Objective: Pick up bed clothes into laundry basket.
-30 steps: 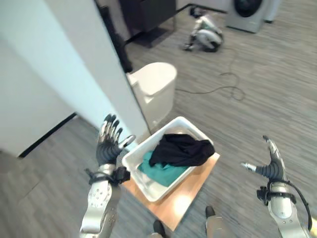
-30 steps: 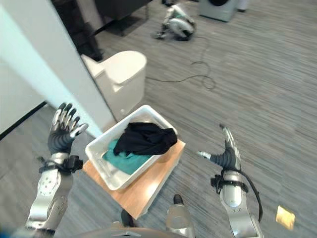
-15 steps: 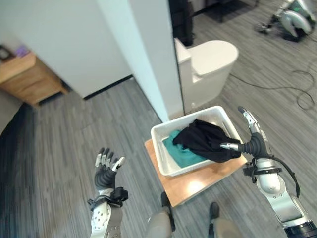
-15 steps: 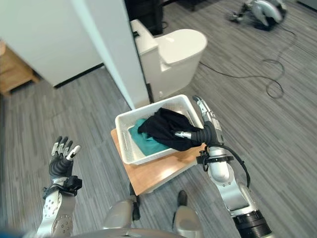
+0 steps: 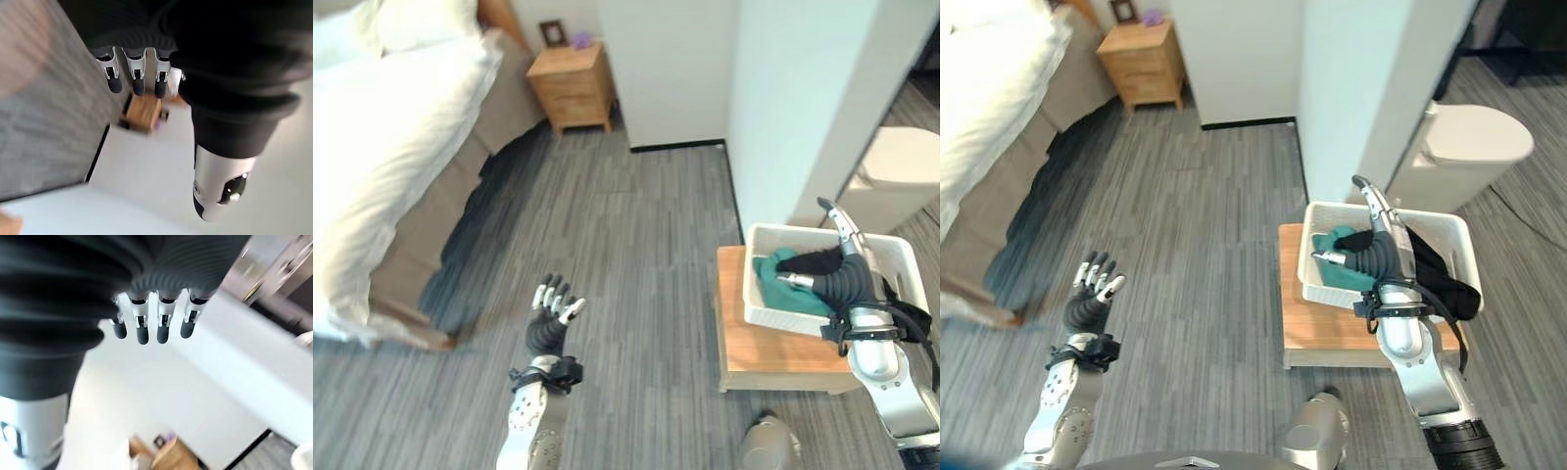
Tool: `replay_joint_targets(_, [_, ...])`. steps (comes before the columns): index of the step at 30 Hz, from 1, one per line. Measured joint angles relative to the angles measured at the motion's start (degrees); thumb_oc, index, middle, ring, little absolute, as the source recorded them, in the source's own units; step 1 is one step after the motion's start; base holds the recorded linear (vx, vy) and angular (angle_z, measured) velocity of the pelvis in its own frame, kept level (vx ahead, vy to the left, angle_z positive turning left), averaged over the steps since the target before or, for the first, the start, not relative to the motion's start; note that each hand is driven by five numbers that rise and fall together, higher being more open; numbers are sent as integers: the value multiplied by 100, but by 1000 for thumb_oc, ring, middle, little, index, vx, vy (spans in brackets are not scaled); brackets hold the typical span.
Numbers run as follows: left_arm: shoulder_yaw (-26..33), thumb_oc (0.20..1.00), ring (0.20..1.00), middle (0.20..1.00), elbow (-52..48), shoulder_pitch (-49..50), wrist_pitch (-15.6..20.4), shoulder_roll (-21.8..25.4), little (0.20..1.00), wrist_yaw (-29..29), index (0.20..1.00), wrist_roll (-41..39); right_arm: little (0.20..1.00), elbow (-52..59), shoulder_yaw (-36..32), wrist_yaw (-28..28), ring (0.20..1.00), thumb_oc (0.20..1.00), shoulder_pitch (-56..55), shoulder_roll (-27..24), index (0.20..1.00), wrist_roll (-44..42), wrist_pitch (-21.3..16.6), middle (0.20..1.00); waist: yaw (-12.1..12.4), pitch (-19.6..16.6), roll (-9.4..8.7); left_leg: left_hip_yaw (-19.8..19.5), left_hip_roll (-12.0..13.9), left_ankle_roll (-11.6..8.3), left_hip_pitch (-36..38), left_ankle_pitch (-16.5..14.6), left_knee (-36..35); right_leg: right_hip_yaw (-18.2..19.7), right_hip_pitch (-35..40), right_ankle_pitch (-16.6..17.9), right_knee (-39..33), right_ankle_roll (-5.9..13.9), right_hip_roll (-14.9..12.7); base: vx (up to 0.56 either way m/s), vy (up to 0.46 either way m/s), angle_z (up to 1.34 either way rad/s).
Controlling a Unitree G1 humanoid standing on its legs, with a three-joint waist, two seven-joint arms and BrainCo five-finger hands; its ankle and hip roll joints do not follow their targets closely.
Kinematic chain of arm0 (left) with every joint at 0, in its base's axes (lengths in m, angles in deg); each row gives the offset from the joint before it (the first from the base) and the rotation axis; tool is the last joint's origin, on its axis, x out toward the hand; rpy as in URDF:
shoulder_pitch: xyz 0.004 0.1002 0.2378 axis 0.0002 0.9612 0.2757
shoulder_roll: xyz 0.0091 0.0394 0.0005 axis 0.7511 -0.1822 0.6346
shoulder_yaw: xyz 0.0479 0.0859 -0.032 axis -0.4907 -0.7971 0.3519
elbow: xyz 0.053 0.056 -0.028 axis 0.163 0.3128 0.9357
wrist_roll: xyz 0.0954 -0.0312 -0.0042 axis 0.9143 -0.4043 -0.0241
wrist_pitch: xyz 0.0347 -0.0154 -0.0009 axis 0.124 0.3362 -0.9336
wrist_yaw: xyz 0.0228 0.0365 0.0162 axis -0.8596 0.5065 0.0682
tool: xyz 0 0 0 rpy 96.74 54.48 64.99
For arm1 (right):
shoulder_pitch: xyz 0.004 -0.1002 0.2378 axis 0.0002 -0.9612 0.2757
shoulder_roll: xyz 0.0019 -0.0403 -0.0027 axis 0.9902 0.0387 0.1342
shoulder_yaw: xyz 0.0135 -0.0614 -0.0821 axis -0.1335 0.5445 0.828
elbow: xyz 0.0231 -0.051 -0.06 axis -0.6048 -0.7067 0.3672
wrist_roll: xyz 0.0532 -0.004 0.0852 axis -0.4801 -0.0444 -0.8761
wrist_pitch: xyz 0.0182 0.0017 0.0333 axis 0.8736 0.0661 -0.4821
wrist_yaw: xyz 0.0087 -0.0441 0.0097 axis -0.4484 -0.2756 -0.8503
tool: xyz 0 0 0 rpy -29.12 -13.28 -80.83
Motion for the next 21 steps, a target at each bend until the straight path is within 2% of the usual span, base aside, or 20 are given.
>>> replay_joint_targets(2, [-61,1000,1000,1000,-156,138,-38,92,1000,74,1000,6,1000,-7,99,-19,1000,1000,297,78,1000,0,66,1000,109,-20,11,-62,-116,-60,30,-58,-134,-76,30,78,-25,35,-118,-149,171,40])
replay_joint_targets(4, [-42,1000,1000,1000,-170,233,-49,159,1000,93,1000,6,1000,-9,225,-65,1000,1000,496,128,1000,13,42,1000,256,-47,-82,-60,-288,-56,35,-57,-153,-95,74,157,-172,136,-239,-214,195,15])
replay_joint_targets(6, [2,1000,1000,1000,-112,283,-100,174,1000,100,1000,11,1000,-10,468,-69,1000,1000,720,308,1000,73,63,1000,417,-102,-271,-224,-469,85,-23,-123,-122,-187,319,246,-360,301,-458,-152,134,41])
replay_joint_targets(7, [16,1000,1000,1000,-106,250,-116,157,1000,100,1000,27,1000,-17,596,-69,1000,1000,713,348,1000,119,67,1000,366,-107,-376,-408,-519,86,-16,-159,-77,-258,396,183,-288,463,-583,-57,64,56])
replay_joint_targets(10, [107,1000,1000,1000,-96,226,-109,161,1000,84,1000,37,1000,-17,830,-165,1000,1000,688,409,1000,163,67,1000,447,-151,-533,-711,-604,212,-92,-74,-80,-107,490,98,-53,607,-723,-201,89,79])
replay_joint_targets(11, [53,1000,1000,1000,-89,105,-113,94,1000,71,1000,46,1000,-7,779,-165,1000,1000,569,460,1000,161,110,1000,345,-142,-599,-1139,-657,342,-363,-30,91,639,527,133,216,662,-809,-122,149,154])
replay_joint_targets(13, [-31,1000,1000,1000,-93,-45,-108,71,1000,28,1000,134,1000,-20,849,-258,1000,1000,528,507,1000,158,228,1000,341,-92,-538,-1742,-713,512,-475,98,63,1803,479,191,527,751,-776,-9,138,157])
replay_joint_targets(14, [-4,1000,1000,1000,-90,8,-108,104,1000,-22,1000,134,1000,-20,910,-318,1000,1000,539,538,1000,156,223,1000,459,-27,-425,-1839,-695,567,-407,202,-73,2088,402,-56,744,859,-718,61,163,78])
replay_joint_targets(15, [6,1000,1000,1000,-93,45,-106,92,1000,-39,1000,134,1000,-20,919,-325,1000,1000,533,564,1000,156,214,1000,554,-10,-411,-1851,-606,597,-372,235,-123,2181,414,-412,752,926,-580,89,151,43])
replay_joint_targets(16, [52,1000,1000,1000,-100,86,-102,116,1000,-85,1000,133,1000,-17,918,-330,1000,1000,530,579,1000,151,217,1000,662,-1,-404,-2086,-577,571,-430,260,-152,2499,577,-1012,613,1026,-154,85,166,76])
replay_joint_targets(17, [71,1000,1000,1000,-103,127,-106,176,1000,-102,1000,134,1000,-15,892,-329,1000,1000,448,640,1000,141,224,1000,632,3,-428,-2384,-550,570,-542,293,-115,2927,966,-1679,470,959,343,33,174,174])
replay_joint_targets(18, [66,1000,1000,1000,-28,33,-116,56,1000,-95,1000,148,1000,9,713,-329,1000,1000,290,647,1000,84,212,1000,405,56,-356,-3108,-533,536,-794,373,0,3830,1389,-1981,125,800,1076,64,90,299])
replay_joint_targets(19, [85,1000,1000,1000,-185,78,-98,-190,1000,-94,1000,175,1000,6,539,-337,1000,1000,173,628,1000,-50,234,1000,290,94,-318,-3603,-444,756,-1012,627,-131,4855,1367,-2081,259,290,1937,47,23,251])
replay_joint_targets(20, [96,1000,1000,1000,-275,242,-101,-227,1000,-88,1000,189,1000,-31,574,-398,1000,1000,304,601,1000,-84,236,1000,502,122,-310,-3639,-417,656,-938,788,-321,4784,1259,-2018,377,288,1931,-38,-110,136])
replay_joint_targets(21, [95,1000,1000,1000,-282,473,-168,-176,1000,-70,1000,198,1000,-18,602,-424,1000,1000,434,623,1000,-127,231,1000,673,148,-251,-3464,-417,663,-914,787,-323,4727,1102,-2022,556,251,1957,-94,-80,2])
